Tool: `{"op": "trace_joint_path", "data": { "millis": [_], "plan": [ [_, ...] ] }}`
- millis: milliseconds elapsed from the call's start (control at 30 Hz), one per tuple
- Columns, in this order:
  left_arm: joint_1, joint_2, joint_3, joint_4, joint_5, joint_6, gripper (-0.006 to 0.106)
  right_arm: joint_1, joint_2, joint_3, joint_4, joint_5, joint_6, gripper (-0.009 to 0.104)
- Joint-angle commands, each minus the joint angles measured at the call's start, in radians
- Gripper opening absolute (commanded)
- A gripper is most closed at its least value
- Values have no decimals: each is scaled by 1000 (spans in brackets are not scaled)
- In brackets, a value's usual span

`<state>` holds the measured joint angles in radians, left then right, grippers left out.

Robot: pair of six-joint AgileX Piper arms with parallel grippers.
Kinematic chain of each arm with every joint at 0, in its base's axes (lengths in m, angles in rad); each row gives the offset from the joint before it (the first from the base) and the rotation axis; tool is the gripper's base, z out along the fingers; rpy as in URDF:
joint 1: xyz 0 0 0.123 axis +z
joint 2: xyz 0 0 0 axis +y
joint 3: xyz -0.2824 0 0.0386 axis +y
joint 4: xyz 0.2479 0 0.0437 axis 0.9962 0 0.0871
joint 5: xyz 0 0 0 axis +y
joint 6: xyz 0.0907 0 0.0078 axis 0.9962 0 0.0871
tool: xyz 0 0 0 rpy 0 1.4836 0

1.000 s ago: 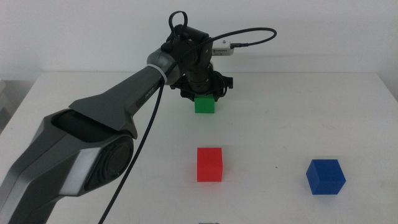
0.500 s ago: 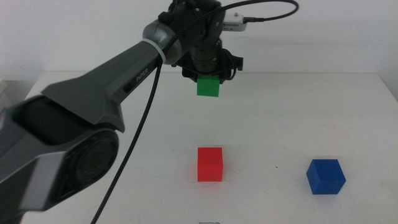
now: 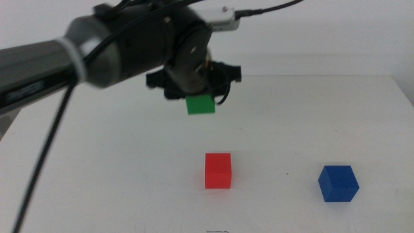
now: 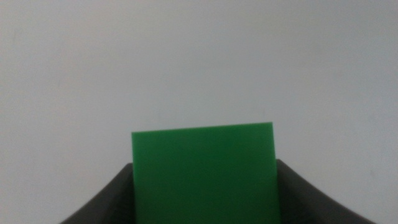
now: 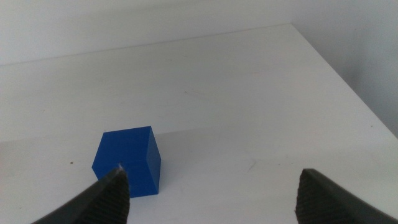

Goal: Stack red cubes first, then green, then blue cubes in a specific spot.

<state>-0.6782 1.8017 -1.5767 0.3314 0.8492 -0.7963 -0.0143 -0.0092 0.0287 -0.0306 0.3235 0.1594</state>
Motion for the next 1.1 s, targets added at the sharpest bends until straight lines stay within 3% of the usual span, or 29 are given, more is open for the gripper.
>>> {"op": "trace_joint_path", "data": {
  "millis": [0,200,600,1067],
  "plan": [
    [-20,-106,56,22,-81,-65,-1,-6,-23,-18,-12,-75,-11,71],
    [-78,-143,134,2,-47,-121,-1,-6,-23,-18,-11,-75,-11,71],
    [-117,-84,135,-106,-15,-73,-1,-6,-23,-18,-11,-75,-11,71],
    [-117,-4,137,-101,-48,-68,-1,-6,-23,-18,-11,-75,-11,71]
  ]
}}
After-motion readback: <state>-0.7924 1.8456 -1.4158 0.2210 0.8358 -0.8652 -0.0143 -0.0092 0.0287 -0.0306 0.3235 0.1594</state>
